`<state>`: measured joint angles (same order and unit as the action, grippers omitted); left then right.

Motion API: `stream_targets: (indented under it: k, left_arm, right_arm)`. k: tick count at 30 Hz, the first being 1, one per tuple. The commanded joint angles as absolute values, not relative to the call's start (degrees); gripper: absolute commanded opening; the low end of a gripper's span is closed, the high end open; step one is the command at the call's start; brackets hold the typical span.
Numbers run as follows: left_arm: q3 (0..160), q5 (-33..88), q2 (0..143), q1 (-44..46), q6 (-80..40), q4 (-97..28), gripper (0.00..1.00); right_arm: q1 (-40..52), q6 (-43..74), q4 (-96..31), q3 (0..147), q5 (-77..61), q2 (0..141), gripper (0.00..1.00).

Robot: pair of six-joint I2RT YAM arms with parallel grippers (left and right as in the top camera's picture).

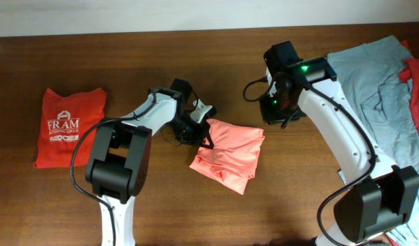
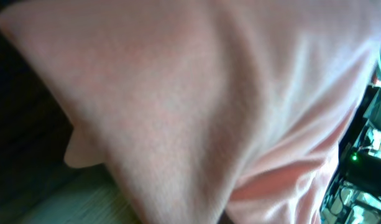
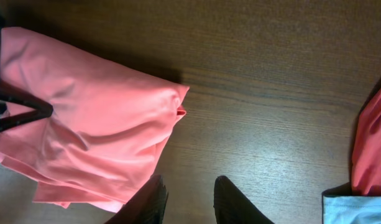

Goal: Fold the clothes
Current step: 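Carry the folded pink shirt left onto the red shirt with the left gripper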

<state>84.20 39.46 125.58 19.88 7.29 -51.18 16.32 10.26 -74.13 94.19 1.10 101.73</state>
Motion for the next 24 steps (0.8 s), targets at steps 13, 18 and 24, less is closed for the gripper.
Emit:
stream_targets:
  k: [13,18,24]
  left_arm:
    - [84.5,28.5,112.7,10.8,9.3,-54.0,0.01]
    - [84.5,24.1,103.5,4.2,9.3,-55.4,0.0]
    - [84.5,22.2,96.2,-4.6,9.3,-52.6,0.0]
  right_arm:
    - [12.1,9.9,-76.5,95.2,6.5,100.4,0.32]
    - [7.2,7.7,-78.1,95.2,6.5,100.4,0.32]
    - [4.4,6.4,-79.3,95.2,5.8,100.4,0.32]
